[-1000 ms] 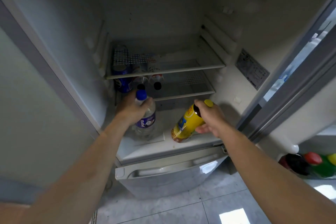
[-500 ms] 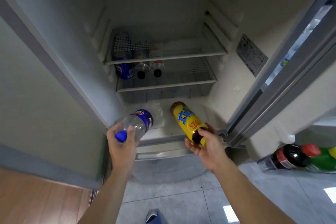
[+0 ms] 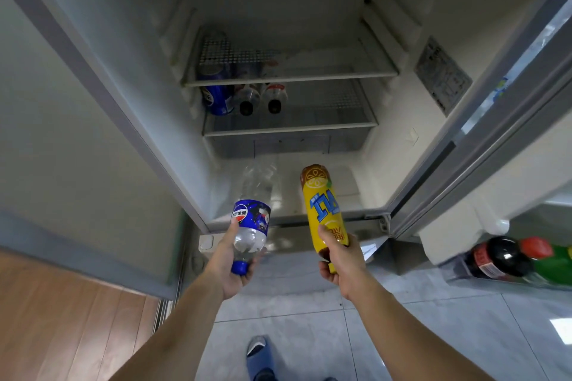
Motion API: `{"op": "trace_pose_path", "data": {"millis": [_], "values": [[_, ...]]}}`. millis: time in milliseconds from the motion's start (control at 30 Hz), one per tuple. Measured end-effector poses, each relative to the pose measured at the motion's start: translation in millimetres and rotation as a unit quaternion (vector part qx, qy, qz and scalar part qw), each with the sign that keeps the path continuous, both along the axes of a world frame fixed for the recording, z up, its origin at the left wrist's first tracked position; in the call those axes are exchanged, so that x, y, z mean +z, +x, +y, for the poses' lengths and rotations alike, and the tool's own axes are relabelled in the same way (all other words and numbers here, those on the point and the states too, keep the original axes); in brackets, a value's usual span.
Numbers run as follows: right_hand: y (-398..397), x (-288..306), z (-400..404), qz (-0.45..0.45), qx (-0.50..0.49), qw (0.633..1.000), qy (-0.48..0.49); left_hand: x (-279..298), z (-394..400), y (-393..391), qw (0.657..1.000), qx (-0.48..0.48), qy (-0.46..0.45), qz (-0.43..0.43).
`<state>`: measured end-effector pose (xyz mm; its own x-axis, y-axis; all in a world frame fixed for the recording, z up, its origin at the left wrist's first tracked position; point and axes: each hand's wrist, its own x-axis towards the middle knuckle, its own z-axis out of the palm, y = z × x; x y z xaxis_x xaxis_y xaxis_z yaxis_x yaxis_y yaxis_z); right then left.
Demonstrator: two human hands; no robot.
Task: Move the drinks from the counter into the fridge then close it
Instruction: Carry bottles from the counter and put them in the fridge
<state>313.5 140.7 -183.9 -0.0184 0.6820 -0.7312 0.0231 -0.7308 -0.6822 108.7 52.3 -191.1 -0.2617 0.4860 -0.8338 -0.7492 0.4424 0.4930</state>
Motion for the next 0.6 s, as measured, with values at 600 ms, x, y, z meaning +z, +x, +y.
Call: {"op": "trace_pose_path", "data": {"millis": [600], "values": [[-11, 51, 29, 0.027, -0.157, 0.978, 0.135, 47, 36, 33, 0.994, -0.060, 0.082, 0.034]]}}
